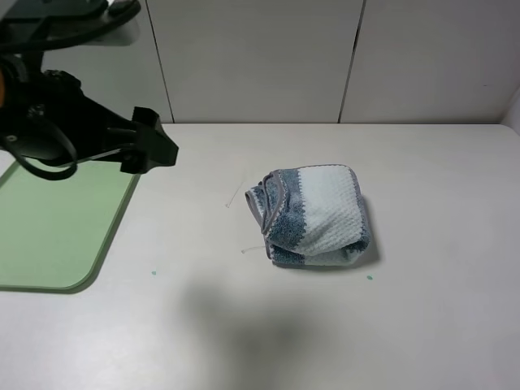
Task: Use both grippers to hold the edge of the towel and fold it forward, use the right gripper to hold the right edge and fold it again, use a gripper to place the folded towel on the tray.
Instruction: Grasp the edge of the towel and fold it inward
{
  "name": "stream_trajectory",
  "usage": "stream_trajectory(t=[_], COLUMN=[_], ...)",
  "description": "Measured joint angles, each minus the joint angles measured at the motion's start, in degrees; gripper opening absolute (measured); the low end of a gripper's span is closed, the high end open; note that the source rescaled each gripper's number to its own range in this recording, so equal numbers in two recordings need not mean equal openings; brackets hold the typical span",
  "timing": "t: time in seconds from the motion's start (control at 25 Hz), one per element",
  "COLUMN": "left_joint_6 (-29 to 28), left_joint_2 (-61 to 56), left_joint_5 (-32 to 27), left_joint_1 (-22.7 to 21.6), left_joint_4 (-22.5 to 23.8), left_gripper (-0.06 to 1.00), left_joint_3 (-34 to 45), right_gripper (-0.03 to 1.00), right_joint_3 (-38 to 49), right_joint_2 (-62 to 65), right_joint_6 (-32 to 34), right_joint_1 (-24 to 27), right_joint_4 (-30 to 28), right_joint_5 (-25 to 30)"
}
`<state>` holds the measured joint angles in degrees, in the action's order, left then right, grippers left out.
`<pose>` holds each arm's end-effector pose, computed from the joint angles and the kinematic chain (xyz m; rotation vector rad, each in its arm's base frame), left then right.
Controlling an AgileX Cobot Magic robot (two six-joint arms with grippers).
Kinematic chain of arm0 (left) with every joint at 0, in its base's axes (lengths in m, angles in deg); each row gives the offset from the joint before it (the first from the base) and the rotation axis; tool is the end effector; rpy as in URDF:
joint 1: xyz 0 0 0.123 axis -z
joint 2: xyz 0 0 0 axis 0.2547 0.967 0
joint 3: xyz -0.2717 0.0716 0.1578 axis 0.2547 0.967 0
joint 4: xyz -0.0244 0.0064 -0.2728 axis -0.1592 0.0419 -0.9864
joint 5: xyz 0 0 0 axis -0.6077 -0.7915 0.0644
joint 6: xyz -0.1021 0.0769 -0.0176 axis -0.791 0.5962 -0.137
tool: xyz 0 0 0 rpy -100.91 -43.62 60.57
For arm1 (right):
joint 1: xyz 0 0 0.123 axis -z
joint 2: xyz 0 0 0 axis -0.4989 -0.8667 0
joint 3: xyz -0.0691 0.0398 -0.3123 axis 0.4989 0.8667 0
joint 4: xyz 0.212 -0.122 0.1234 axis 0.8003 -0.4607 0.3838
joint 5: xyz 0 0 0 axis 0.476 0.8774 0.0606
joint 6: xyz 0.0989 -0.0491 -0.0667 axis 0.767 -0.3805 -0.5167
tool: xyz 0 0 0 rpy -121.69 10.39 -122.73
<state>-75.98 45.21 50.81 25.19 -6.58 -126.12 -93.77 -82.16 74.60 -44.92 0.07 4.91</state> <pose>0.2215 -0.1672 0.2826 0.3695 2.2734 -0.4118 0.0094 0.0102 0.2761 -0.3887 1.9625 0.1657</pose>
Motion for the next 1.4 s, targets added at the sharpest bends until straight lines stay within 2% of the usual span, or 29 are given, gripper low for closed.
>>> stream_trajectory(t=[0.16, 0.4, 0.64, 1.12, 1.4], left_joint_6=[0.3, 4.6, 5.6, 4.5, 4.3], left_joint_2=[6.1, 15.9, 22.9, 28.4, 33.9], left_joint_5=[7.7, 19.5, 25.9, 28.9, 29.2], left_joint_1=[0.0, 0.0, 0.0, 1.5, 2.9], left_joint_4=[-7.0, -21.0, -31.0, -40.4, -41.9], left_gripper=[1.00, 1.00, 1.00, 1.00, 0.99], left_joint_3=[0.0, 0.0, 0.1, 0.1, -2.6], right_gripper=[1.00, 1.00, 1.00, 1.00, 1.00], right_joint_3=[0.0, 0.0, 0.0, 0.0, 0.0], right_joint_2=[0.0, 0.0, 0.0, 0.0, 0.0], right_joint_6=[0.0, 0.0, 0.0, 0.0, 0.0], right_joint_1=[0.0, 0.0, 0.0, 0.0, 0.0], right_joint_4=[0.0, 0.0, 0.0, 0.1, 0.2], right_joint_5=[0.0, 0.0, 0.0, 0.0, 0.0])
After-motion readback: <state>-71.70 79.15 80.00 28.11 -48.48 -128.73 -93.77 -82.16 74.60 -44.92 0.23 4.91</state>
